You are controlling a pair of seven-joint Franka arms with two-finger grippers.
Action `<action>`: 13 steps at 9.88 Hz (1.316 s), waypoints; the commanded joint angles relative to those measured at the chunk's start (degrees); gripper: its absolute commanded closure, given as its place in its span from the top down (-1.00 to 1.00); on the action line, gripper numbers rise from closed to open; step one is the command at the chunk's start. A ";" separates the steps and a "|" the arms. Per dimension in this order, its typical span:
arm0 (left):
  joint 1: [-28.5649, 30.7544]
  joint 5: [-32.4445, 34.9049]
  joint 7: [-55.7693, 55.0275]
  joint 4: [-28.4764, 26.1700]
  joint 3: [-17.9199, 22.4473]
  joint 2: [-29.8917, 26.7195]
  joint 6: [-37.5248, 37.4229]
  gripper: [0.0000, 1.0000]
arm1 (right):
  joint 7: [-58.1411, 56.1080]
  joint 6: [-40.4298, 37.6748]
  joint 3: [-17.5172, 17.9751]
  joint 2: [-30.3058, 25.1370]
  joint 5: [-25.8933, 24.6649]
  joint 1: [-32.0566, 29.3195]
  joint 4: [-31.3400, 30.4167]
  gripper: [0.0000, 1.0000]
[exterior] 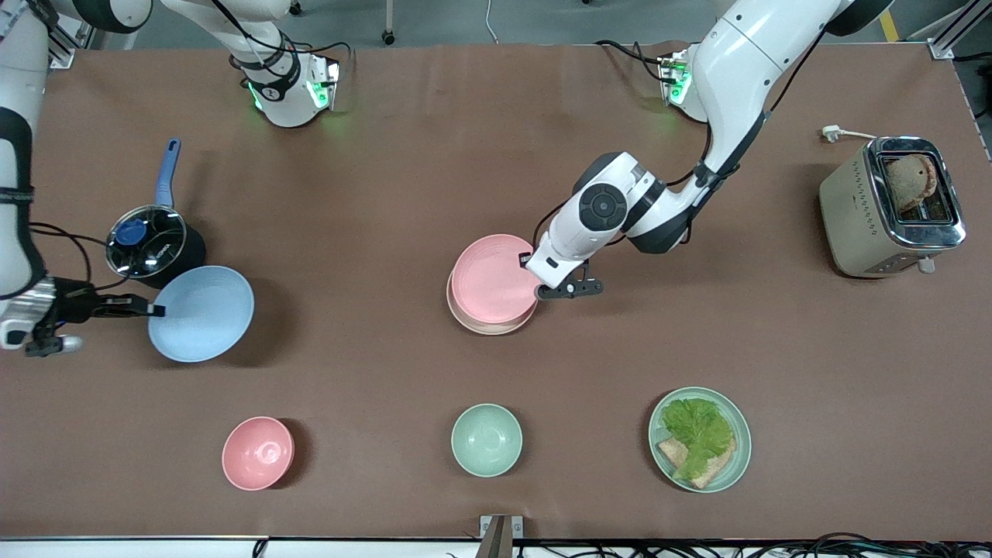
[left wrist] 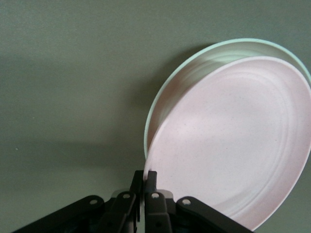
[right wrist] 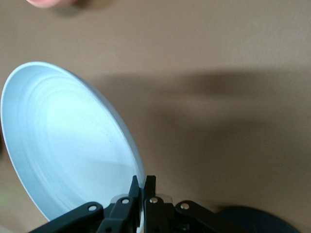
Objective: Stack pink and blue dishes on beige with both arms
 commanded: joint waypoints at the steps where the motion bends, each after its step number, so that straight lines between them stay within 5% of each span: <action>1: -1.82 3.30 -4.73 3.63 0.12 4.19 -0.05 -0.47 | 13.17 -7.71 -0.29 -0.62 -1.38 3.43 5.38 -0.99; 2: -2.44 7.41 -6.32 3.64 0.12 4.11 -0.32 0.99 | 18.29 -8.87 -0.11 -1.84 -1.38 5.71 5.48 -0.99; 4: -1.13 10.35 -5.99 2.93 0.29 0.79 -2.24 1.00 | 27.78 -10.02 1.28 -3.61 -1.38 9.76 5.13 -0.99; 7: 1.68 9.74 6.52 1.97 2.49 -11.67 -14.33 1.00 | 40.27 -8.46 11.45 -5.45 -1.47 9.95 3.04 -0.99; 9: 1.78 7.47 13.57 1.97 7.48 -19.14 -19.91 1.00 | 48.19 -3.10 18.14 -7.74 -2.52 10.57 -0.57 -0.99; 11: 1.78 -4.53 31.01 2.05 16.95 -27.93 -24.98 1.00 | 57.40 2.07 25.34 -7.83 -3.48 10.92 -3.82 -0.99; 13: 1.78 -9.24 41.60 2.14 24.61 -35.05 -32.10 1.00 | 61.48 14.42 32.81 -9.58 -5.59 11.27 -12.48 -0.99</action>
